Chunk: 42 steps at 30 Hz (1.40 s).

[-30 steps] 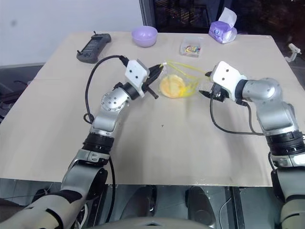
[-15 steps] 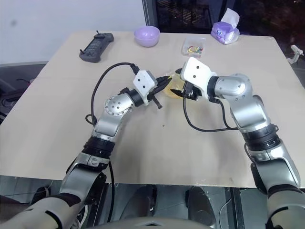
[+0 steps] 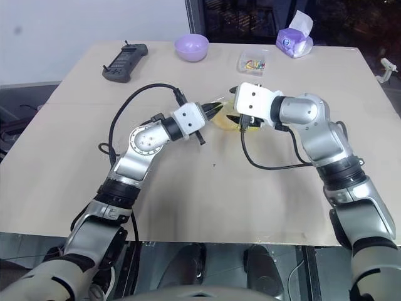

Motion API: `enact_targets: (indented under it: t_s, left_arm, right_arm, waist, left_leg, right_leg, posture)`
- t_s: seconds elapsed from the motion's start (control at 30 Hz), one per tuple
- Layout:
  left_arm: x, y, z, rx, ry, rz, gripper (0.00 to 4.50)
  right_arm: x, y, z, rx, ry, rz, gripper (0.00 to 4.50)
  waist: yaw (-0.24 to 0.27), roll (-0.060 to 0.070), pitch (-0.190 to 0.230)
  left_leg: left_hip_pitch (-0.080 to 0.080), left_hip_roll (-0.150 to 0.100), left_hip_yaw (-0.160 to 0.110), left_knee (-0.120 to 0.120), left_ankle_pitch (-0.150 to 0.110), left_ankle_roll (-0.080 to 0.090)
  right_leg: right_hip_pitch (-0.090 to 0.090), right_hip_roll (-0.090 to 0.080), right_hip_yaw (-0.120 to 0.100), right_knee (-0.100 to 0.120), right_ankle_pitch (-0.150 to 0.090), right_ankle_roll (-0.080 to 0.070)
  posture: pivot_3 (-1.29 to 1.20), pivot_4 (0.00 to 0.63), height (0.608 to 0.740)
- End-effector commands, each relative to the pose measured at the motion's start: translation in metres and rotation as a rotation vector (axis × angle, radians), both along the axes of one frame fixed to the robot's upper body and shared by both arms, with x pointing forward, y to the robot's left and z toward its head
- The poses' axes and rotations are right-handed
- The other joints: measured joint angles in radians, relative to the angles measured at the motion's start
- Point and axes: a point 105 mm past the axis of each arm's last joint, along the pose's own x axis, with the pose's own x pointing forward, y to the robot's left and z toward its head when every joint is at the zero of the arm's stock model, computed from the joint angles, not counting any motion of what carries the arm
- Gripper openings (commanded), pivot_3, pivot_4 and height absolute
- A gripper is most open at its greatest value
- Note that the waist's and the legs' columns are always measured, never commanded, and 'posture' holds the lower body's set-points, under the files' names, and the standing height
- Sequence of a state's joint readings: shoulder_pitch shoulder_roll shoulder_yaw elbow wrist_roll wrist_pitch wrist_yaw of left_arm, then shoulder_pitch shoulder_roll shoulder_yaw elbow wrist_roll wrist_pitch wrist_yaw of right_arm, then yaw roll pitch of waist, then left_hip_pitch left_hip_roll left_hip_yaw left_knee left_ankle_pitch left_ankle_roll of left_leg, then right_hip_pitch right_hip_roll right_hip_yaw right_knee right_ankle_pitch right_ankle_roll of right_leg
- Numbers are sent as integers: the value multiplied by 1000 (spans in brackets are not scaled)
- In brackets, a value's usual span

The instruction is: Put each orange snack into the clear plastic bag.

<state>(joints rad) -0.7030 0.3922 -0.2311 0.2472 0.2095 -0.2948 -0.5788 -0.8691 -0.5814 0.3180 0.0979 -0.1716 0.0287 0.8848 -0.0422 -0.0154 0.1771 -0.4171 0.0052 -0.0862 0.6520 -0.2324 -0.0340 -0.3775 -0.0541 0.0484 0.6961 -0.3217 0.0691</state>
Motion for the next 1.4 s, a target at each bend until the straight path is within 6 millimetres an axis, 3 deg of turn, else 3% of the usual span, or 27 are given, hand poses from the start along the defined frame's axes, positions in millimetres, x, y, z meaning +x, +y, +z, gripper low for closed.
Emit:
enact_targets:
  t_s: [0.03, 0.17, 0.27, 0.4, 1.23, 1.3, 1.4]
  left_arm:
    - [-6, -6, 10, 33, -101, -28, 0]
    - [-12, -9, 5, 108, -161, -48, 0]
    - [-10, -7, 2, 105, -149, -41, 0]
    - [-8, -6, 3, 81, -134, -32, 0]
    - [-4, -5, 3, 37, -76, -21, 0]
    - [-4, -5, 3, 37, -75, -22, 0]
    - [-4, -5, 3, 36, -75, -22, 0]
  right_arm:
    - [-2, 3, 12, -1, -64, 17, 3088]
    - [1, 0, 9, -19, -78, 3, 3088]
    - [-1, 2, 11, -9, -79, 11, 2267]
    - [-3, 4, 12, -3, -80, 20, 534]
    - [-11, 8, 7, -60, -108, 65, 534]
    - [-11, 8, 6, -61, -107, 66, 12]
    - [-10, 7, 6, -59, -106, 54, 12]
  waist:
    - [0, 0, 0]
    - [0, 0, 0]
    - [0, 0, 0]
    - [0, 0, 0]
    - [0, 0, 0]
    - [0, 0, 0]
    - [0, 0, 0]
  left_leg:
    - [0, 0, 0, 0, 0, 0]
    - [0, 0, 0, 0, 0, 0]
    - [0, 0, 0, 0, 0, 0]
    - [0, 0, 0, 0, 0, 0]
    - [0, 0, 0, 0, 0, 0]
    - [0, 0, 0, 0, 0, 0]
    - [0, 0, 0, 0, 0, 0]
  right_leg:
    - [0, 0, 0, 0, 0, 0]
    - [0, 0, 0, 0, 0, 0]
    - [0, 0, 0, 0, 0, 0]
    - [0, 0, 0, 0, 0, 0]
    - [0, 0, 0, 0, 0, 0]
    - [0, 0, 0, 0, 0, 0]
    - [0, 0, 0, 0, 0, 0]
  posture:
    - [0, 150, 740]
    - [0, 150, 740]
    - [0, 150, 740]
    - [0, 150, 740]
    - [0, 150, 740]
    - [0, 150, 740]
    - [0, 150, 740]
